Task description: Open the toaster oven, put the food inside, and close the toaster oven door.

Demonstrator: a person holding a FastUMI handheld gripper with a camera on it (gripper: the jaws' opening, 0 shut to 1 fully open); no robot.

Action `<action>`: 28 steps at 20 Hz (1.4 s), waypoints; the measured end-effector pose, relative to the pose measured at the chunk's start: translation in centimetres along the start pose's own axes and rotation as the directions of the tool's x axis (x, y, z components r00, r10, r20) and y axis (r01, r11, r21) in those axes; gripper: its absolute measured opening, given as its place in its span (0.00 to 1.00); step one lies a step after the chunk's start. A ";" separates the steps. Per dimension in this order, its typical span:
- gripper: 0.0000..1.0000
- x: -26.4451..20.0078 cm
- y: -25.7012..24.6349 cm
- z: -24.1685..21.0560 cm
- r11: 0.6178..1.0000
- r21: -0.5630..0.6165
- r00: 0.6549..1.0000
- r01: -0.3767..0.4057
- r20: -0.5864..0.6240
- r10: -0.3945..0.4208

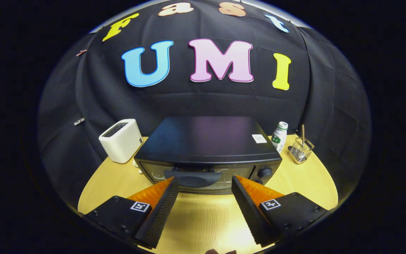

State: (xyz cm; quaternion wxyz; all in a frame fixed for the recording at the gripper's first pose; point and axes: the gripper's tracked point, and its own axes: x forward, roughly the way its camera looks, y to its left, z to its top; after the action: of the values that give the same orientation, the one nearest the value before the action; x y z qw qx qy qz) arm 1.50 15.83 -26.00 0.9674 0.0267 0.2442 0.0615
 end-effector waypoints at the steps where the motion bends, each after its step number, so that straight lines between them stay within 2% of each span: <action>1: 0.98 -0.7 -0.5 0.9 1.000 0.004 1.000 0.000 0.018 0.000; 8: 0.98 -4.9 -4.9 6.3 1.000 -0.017 0.988 0.020 0.153 -0.017; 13: 0.97 -8.1 -8.7 10.5 0.998 -0.047 0.962 0.050 0.270 -0.035; 16: 0.97 -9.9 -9.8 13.4 0.999 -0.036 0.939 0.016 0.345 -0.002; 19: 0.97 -10.6 -10.6 13.5 0.998 -0.050 0.941 -0.026 0.336 0.041; 23: 0.97 -11.5 -12.6 14.0 0.997 -0.078 0.923 0.004 0.384 0.027; 28: 0.97 -11.3 -14.8 12.4 0.997 -0.065 0.934 0.044 0.358 -0.018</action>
State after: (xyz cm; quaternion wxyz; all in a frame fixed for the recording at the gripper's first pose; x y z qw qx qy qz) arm -0.90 -0.61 -10.96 0.9968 -0.0016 0.0626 0.0490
